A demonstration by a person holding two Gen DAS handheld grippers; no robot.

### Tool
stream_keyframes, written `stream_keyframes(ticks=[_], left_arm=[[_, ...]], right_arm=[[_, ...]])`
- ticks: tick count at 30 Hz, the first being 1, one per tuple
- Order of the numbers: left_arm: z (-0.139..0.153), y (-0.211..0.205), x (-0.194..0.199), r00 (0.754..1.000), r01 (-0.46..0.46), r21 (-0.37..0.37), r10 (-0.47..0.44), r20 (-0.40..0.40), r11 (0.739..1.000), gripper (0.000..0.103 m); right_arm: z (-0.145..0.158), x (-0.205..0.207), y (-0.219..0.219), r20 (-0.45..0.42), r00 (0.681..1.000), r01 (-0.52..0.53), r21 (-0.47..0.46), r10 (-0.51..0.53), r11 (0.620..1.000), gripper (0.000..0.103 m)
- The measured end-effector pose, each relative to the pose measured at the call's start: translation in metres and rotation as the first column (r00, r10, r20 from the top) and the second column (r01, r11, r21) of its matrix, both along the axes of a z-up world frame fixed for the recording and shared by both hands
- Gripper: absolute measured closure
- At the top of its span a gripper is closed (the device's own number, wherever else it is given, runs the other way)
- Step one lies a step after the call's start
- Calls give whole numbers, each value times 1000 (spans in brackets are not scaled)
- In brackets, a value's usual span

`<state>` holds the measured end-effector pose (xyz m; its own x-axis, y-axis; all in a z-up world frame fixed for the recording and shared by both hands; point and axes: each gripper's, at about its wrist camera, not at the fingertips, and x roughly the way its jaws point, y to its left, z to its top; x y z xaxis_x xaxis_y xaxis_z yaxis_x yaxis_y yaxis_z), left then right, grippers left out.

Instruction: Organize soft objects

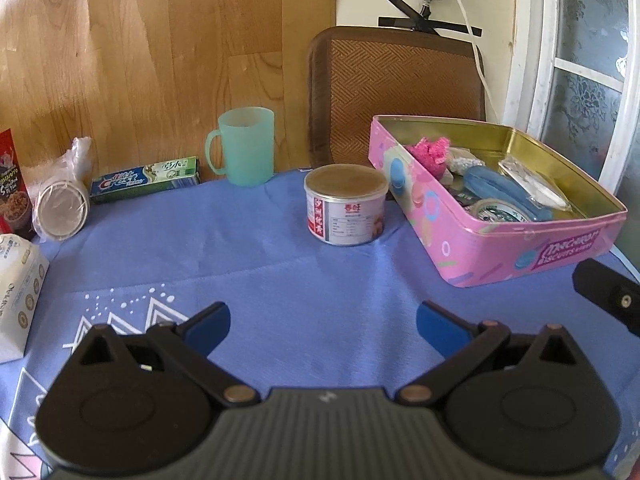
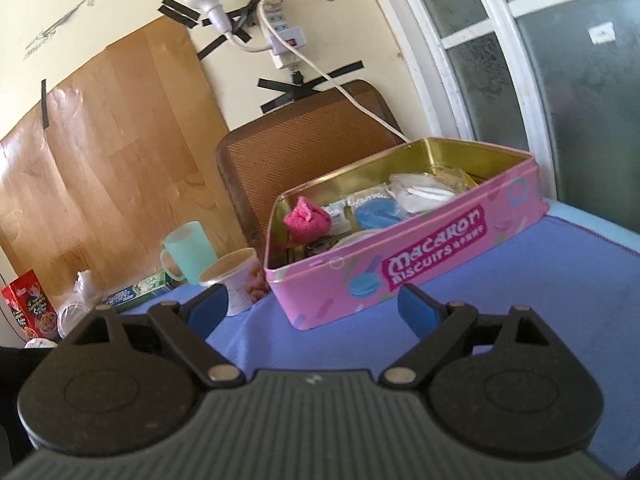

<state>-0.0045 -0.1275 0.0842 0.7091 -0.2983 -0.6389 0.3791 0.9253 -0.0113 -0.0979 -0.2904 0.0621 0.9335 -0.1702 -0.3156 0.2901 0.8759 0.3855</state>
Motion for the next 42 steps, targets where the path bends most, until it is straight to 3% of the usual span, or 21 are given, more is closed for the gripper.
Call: stream_keyframes(ticks=[20,42], left_arm=[[7,-16,-17,999,40,32,-40,18,999,0],[-3,5,-9,998,4,-7,-5,-58,1000,0]], right_arm=[[0,-7,-3,27,1000,5,-7,-5,1000,9],[1,0,10,10,1000,-25,-62,26,998,9]])
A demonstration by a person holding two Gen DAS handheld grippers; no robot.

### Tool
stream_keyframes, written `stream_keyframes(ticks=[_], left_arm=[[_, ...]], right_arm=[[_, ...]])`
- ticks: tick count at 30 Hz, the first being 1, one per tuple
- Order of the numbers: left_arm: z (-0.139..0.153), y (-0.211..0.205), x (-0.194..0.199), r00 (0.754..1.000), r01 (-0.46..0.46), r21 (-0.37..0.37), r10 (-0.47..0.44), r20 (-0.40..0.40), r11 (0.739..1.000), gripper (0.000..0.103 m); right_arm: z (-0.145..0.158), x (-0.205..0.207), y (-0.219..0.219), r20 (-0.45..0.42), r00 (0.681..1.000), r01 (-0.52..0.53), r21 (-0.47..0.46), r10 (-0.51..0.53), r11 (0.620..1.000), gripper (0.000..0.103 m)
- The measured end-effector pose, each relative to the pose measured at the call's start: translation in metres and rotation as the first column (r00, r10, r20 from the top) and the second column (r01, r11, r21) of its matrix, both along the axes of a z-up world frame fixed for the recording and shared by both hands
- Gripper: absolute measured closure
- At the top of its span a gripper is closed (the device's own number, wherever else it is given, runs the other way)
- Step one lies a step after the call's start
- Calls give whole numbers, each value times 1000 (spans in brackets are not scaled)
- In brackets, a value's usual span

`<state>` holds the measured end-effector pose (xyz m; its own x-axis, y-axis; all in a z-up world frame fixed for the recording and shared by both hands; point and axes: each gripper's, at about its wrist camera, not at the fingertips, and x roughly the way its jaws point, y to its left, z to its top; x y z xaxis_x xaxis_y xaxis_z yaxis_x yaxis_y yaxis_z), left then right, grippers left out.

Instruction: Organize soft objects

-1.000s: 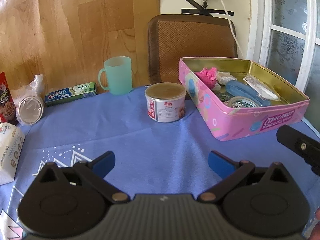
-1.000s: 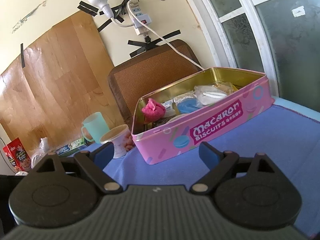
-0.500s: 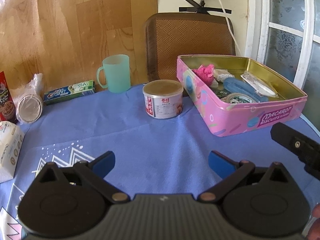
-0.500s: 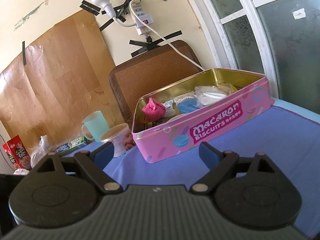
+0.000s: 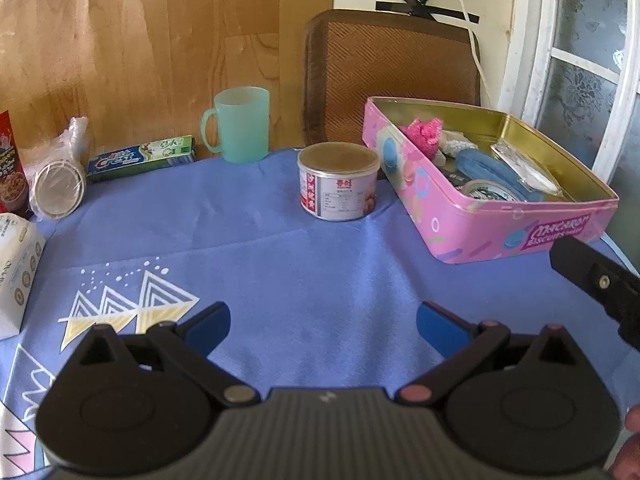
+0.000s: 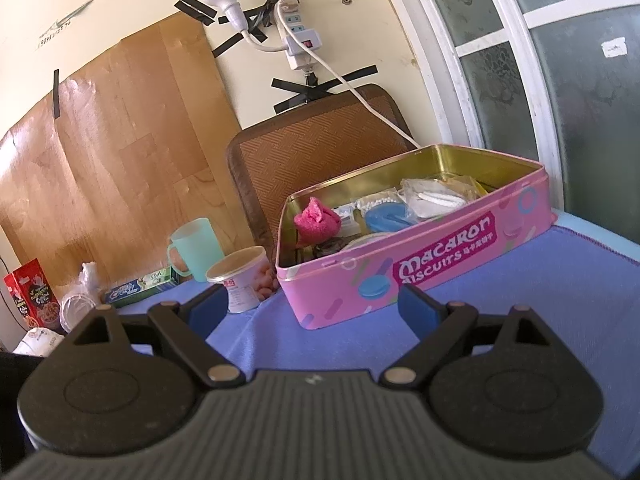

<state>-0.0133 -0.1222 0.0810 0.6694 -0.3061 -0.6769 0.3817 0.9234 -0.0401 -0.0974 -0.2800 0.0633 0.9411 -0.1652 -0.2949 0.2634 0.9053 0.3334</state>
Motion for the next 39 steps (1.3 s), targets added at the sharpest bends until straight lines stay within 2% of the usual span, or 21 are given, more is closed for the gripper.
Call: stream_keyframes(ticks=[39], left_arm=[[-5,15,6,998,-66,-15,66,-8,998,0]], right_arm=[[-6,4,9,-11,998,-61,-11,61,998,10]])
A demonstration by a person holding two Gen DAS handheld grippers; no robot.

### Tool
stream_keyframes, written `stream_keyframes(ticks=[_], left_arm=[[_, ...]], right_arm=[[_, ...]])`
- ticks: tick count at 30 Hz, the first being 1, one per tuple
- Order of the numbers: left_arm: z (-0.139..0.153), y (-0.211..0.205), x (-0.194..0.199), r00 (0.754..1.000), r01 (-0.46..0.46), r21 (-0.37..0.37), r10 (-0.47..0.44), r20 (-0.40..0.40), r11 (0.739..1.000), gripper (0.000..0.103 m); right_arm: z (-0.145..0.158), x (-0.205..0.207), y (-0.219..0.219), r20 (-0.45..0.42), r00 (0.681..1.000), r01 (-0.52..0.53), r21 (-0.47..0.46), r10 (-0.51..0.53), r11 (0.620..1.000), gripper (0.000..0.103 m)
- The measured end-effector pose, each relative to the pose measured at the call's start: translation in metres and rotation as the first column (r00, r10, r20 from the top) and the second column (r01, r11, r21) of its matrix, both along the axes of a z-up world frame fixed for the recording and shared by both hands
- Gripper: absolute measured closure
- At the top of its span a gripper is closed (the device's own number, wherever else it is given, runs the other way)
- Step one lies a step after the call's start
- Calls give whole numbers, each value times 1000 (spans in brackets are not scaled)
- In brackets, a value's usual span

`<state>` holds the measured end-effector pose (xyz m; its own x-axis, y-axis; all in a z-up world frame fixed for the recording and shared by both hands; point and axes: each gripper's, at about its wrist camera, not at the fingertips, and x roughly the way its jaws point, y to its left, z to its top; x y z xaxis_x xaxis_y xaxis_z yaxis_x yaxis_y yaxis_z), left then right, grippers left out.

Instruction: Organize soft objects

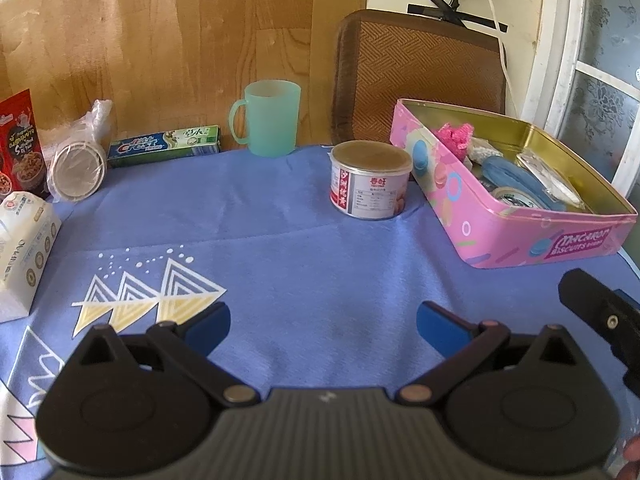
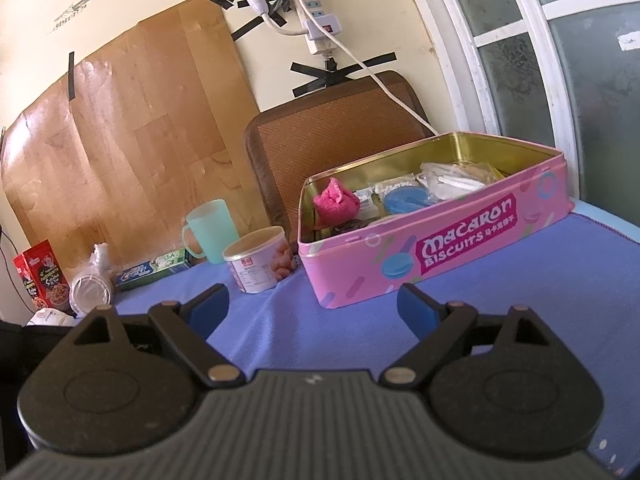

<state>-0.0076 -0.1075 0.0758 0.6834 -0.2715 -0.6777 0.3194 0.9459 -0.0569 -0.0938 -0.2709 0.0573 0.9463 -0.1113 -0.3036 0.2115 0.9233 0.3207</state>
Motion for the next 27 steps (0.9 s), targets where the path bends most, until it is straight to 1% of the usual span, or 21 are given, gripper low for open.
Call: stream_keyframes(ticks=[3,8,16,27], left_arm=[[0,0,0,1000,-4,5,4,7,1000,0],[0,0,-1,1000,-9,12,9,19,1000,0],[1,2,0,999,-28,20,27,41,999,0],[3,-6,-8,998,18,31,-20,57,999,0]], right_arm=[[1,-1,1,10,1000,6,-11,-6,1000,10],[-1,0,0,6,1000,5,-4,-5,1000,10],[0,-1,2,23,1000,-20,-23,20,1000,12],[-1,-4,-2,37,999,6,-1,-6,1000,13]])
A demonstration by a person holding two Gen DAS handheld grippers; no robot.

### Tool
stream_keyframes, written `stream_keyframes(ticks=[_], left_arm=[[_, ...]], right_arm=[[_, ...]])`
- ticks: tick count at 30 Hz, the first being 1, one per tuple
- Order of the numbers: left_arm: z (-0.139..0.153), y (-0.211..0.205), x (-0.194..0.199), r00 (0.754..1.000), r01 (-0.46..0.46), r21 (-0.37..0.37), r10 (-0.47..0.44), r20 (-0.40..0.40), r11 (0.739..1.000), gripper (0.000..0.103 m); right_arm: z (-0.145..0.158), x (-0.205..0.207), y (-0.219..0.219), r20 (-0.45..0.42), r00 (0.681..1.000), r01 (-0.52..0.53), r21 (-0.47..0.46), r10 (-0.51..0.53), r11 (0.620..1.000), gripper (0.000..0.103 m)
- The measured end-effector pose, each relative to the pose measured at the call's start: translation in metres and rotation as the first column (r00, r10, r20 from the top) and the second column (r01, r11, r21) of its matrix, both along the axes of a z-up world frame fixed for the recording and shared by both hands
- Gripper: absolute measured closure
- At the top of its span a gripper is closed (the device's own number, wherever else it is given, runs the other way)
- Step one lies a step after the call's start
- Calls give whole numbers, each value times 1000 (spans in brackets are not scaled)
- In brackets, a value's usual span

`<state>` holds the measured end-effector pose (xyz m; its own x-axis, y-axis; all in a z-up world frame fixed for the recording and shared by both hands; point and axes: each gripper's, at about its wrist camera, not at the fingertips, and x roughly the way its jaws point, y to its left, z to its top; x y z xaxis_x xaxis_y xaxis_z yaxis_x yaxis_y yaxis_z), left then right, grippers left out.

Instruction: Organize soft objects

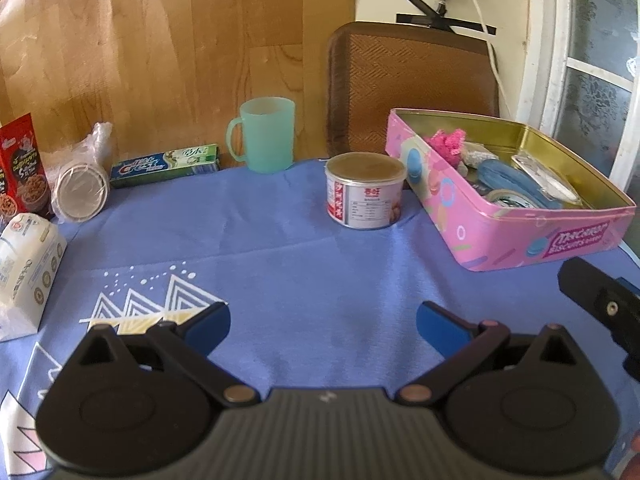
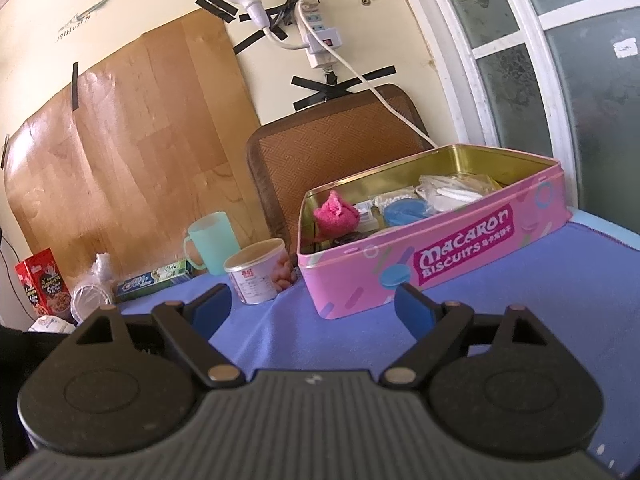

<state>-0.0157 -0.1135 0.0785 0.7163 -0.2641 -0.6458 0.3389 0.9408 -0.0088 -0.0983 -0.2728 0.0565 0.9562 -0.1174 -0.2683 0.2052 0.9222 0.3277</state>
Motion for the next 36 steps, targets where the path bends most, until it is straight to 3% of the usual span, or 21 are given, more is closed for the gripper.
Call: stream_keyframes(ticks=[36], left_arm=[[2,4,-6,1000,9,-5,-9,22,1000,0]], right_arm=[[-1,1,-1,0,1000,-12,13,12,1000,13]])
